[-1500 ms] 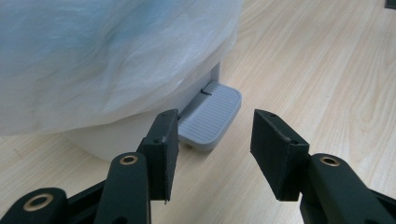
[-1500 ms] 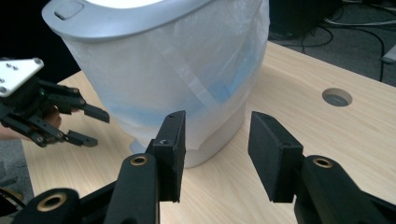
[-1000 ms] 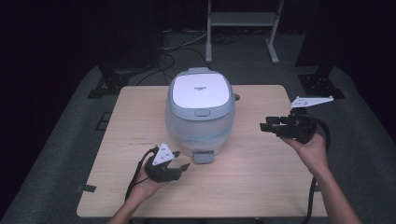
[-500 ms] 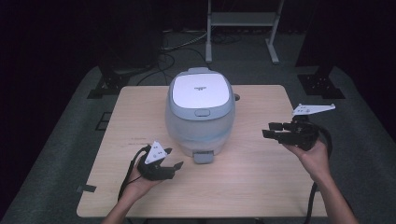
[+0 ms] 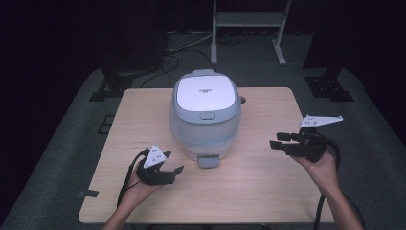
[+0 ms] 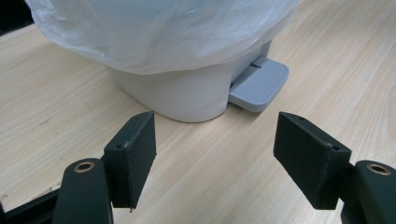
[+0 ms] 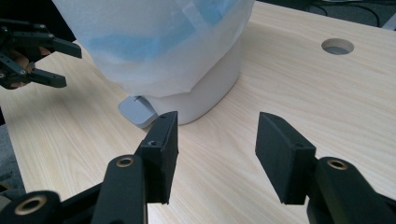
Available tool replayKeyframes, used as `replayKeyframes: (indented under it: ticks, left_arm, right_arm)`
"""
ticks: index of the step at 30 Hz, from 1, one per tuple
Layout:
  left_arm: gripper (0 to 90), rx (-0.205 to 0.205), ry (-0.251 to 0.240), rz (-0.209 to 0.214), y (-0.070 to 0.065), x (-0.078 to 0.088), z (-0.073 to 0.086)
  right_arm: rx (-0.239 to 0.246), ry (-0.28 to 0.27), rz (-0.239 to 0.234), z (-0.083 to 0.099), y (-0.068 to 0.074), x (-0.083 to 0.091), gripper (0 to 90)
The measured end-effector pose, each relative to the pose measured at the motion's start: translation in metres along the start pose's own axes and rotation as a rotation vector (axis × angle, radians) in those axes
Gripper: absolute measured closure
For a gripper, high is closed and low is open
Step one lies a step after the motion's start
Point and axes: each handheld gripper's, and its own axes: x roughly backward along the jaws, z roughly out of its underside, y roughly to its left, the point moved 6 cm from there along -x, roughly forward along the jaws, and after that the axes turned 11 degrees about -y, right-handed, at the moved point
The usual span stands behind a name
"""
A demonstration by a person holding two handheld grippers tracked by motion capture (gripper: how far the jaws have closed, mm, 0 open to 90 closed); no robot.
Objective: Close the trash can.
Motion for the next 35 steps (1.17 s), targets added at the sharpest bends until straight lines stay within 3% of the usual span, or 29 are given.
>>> replayKeyframes:
  ticks: [26, 35]
  left_arm:
    - [24.8, 0.032, -0.029, -0.060, 0.017, 0.021, 0.009]
    - [23.3, 0.075, -0.050, -0.075, 0.020, 0.026, 0.018]
  right_arm:
    - [-0.016, 0.004, 0.025, 0.043, 0.000, 0.009, 46.3]
    - [-0.018, 0.018, 0.027, 0.057, 0.003, 0.006, 43.5]
